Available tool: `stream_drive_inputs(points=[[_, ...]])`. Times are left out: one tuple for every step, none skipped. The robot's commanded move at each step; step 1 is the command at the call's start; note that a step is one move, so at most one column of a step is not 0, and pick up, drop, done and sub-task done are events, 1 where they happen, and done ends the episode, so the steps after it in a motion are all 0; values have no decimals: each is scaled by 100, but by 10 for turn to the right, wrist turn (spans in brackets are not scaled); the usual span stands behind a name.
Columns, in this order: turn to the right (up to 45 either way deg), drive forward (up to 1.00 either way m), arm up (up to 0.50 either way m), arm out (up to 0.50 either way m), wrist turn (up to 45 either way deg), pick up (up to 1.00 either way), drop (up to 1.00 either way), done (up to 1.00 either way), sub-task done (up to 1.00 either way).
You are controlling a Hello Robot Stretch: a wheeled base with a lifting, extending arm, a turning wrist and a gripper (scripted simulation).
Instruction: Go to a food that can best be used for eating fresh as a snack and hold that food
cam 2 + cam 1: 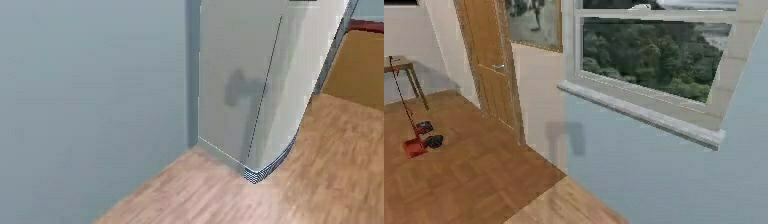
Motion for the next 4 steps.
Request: stream_drive_inputs(points=[[-390, 0, 0, 0, 0, 0, 0, 0, 0], [0, 45, 0, 0, 0, 0, 0, 0, 0], [-420, 0, 0, 0, 0, 0, 0, 0, 0], [0, 55, 0, 0, 0, 0, 0, 0, 0]])
